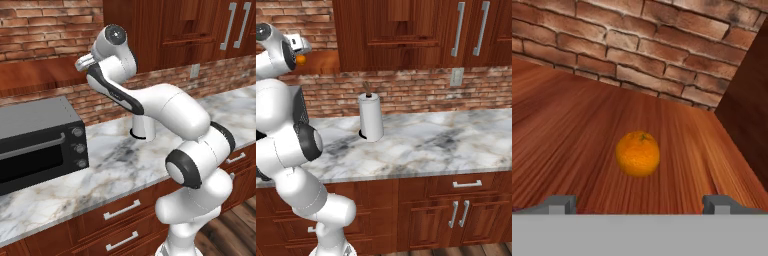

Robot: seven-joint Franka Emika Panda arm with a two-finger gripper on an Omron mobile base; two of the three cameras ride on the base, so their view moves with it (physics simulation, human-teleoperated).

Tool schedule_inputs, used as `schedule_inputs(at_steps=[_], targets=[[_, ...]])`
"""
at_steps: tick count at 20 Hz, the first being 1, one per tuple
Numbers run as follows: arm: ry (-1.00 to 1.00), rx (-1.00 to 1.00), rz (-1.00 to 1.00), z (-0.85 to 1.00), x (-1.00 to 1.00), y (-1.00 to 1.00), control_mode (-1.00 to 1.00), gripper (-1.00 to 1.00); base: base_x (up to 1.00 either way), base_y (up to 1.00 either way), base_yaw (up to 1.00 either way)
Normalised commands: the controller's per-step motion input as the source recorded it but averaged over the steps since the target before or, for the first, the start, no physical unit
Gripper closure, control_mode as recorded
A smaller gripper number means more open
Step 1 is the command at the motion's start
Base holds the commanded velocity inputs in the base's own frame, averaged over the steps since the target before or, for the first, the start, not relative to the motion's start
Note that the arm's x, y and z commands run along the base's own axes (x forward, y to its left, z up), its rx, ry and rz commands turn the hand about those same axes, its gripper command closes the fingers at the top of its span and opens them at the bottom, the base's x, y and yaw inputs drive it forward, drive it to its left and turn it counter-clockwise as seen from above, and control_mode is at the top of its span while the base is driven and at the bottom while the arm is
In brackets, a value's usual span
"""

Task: Pick the tangerines from the cabinet and place them in one bowl. Pick the lime from the sink and place it in the other bowl.

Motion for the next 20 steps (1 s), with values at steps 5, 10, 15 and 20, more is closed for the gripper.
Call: schedule_inputs(at_steps=[5, 10, 15, 20], targets=[[-0.02, 0.08, 0.0, -0.19, 0.49, 0.1, -1.0, -1.0, 0.0, 0.0, 0.0], [0.02, 0.02, -0.01, -0.05, 0.48, 0.31, -1.0, -1.0, 0.0, 0.0, 0.0], [0.04, 0.0, -0.02, -0.01, 0.31, 0.35, -1.0, -1.0, 0.0, 0.0, 0.0], [0.01, 0.0, 0.0, -0.13, 0.47, 0.26, -1.0, -1.0, 0.0, 0.0, 0.0]])
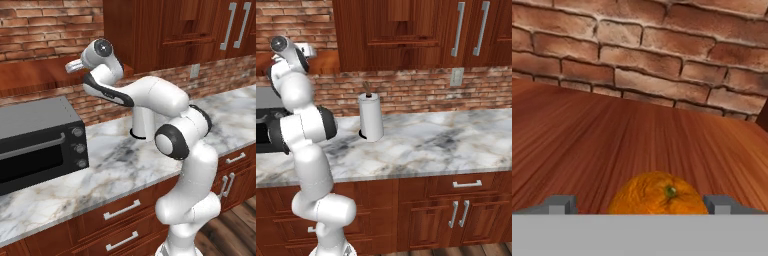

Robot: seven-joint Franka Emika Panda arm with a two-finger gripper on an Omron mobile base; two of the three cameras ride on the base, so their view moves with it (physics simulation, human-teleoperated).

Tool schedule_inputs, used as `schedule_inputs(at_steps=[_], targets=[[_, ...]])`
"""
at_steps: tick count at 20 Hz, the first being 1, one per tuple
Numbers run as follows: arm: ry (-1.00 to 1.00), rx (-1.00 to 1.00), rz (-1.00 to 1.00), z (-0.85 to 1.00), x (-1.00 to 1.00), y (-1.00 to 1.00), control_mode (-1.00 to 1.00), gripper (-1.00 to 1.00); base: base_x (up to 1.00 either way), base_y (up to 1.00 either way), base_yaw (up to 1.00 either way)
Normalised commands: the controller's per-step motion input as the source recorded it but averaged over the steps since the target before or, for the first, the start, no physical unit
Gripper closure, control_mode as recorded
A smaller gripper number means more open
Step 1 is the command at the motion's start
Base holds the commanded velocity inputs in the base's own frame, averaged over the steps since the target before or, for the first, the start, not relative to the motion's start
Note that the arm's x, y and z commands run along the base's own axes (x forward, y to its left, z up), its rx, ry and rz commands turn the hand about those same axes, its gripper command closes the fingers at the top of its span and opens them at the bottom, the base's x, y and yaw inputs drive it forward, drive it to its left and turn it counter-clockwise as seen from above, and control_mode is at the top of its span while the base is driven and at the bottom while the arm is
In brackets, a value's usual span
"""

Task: Pick the tangerines from the cabinet and place them in one bowl. Pick the lime from the sink and place it in the other bowl.

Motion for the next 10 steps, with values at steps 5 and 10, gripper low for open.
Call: schedule_inputs(at_steps=[5, 10], targets=[[0.0, 0.0, 0.0, -0.2, 0.57, 0.01, -1.0, -1.0, 0.0, 0.0, 0.0], [0.0, 0.0, 0.0, -0.19, 0.35, 0.03, -1.0, 1.0, 0.0, 0.0, 0.0]])
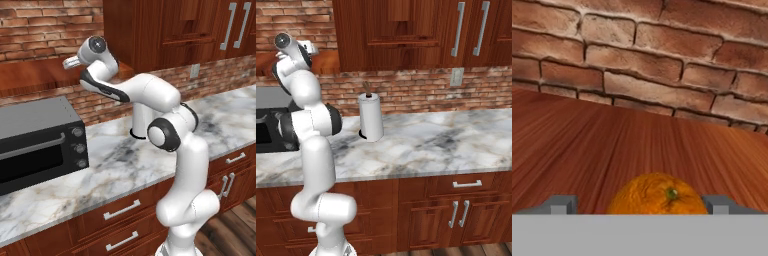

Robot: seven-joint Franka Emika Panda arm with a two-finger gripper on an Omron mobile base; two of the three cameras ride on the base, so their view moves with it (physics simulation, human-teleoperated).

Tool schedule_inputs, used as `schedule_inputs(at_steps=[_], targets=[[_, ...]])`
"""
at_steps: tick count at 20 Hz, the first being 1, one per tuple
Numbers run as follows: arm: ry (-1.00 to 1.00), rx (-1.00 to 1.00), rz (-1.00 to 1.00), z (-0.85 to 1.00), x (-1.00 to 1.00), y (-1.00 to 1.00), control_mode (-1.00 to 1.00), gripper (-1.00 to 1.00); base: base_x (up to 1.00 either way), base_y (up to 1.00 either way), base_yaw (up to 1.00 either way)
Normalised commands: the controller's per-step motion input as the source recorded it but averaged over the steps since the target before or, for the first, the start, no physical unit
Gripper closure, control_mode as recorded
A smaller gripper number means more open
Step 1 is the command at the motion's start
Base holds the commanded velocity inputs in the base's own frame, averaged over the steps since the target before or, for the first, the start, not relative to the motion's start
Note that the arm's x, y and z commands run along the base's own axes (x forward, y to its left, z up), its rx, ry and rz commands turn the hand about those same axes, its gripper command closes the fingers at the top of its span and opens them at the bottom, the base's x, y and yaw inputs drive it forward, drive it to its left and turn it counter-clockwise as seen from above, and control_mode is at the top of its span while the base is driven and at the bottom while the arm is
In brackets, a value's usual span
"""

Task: Pick the tangerines from the cabinet and place them in one bowl. Pick the lime from the sink and place it in the other bowl.

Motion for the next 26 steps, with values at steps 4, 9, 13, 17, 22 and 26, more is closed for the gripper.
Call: schedule_inputs(at_steps=[4, 9, 13, 17, 22, 26], targets=[[0.0, 0.0, 0.0, -0.04, 0.05, 0.01, -1.0, 1.0, 0.0, 0.0, 0.0], [-0.05, 0.07, 0.0, 0.29, -0.17, -0.05, -1.0, 1.0, 0.0, 0.0, 0.0], [-0.09, 0.08, 0.0, 0.42, -0.63, -0.12, -1.0, 1.0, 0.0, 0.0, 0.0], [-0.12, 0.03, 0.05, 0.36, -1.0, -0.19, -1.0, 1.0, 0.0, 0.0, 0.0], [-0.06, 0.01, 0.06, 0.27, -1.0, -0.27, -1.0, 1.0, 0.0, 0.0, 0.0], [-0.05, 0.0, 0.07, 0.0, -1.0, -0.42, -1.0, 1.0, 0.0, 0.0, 0.0]])
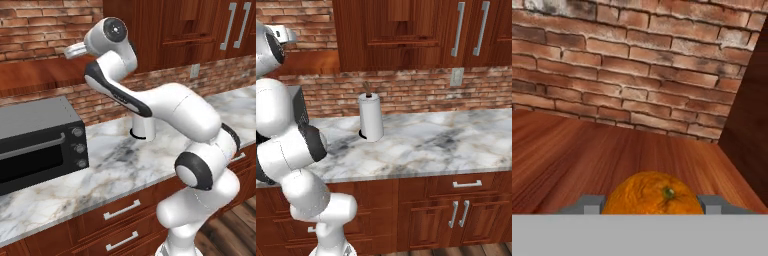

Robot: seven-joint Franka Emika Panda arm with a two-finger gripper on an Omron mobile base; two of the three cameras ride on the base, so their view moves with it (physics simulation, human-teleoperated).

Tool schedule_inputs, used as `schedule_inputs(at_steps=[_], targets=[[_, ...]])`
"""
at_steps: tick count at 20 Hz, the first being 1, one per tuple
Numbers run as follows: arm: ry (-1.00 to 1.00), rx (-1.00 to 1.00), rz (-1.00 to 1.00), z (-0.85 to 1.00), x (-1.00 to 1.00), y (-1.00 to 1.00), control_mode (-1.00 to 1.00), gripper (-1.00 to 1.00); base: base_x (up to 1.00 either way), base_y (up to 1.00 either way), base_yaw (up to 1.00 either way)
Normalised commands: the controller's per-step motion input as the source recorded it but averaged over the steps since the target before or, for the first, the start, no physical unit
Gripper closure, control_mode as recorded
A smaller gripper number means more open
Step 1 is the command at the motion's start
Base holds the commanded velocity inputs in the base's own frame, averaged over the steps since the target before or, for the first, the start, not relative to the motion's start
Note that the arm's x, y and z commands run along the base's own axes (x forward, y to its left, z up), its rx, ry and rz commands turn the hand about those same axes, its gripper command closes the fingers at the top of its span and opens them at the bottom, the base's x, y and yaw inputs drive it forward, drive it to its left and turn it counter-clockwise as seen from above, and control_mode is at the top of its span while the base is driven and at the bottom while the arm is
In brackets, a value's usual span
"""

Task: Pick the tangerines from the cabinet and place them in one bowl. Pick the lime from the sink and place it in the other bowl.

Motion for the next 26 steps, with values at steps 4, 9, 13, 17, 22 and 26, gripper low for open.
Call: schedule_inputs(at_steps=[4, 9, 13, 17, 22, 26], targets=[[-0.03, 0.0, 0.07, 0.0, -1.0, -0.45, -1.0, 1.0, 0.0, 0.0, 0.0], [-0.02, 0.0, 0.05, 0.01, -1.0, -0.43, -1.0, 1.0, 0.0, 0.0, 0.0], [0.0, -0.01, 0.05, 0.0, -1.0, -0.38, -1.0, 1.0, 0.0, 0.0, 0.0], [0.0, -0.03, 0.05, 0.0, -1.0, -0.36, -1.0, 1.0, 0.0, 0.0, 0.0], [0.0, -0.07, 0.05, 0.01, -1.0, -0.3, -1.0, 1.0, 0.0, 0.0, 0.0], [0.02, -0.1, 0.06, 0.0, -1.0, -0.26, -1.0, 1.0, 0.0, 0.0, 0.0]])
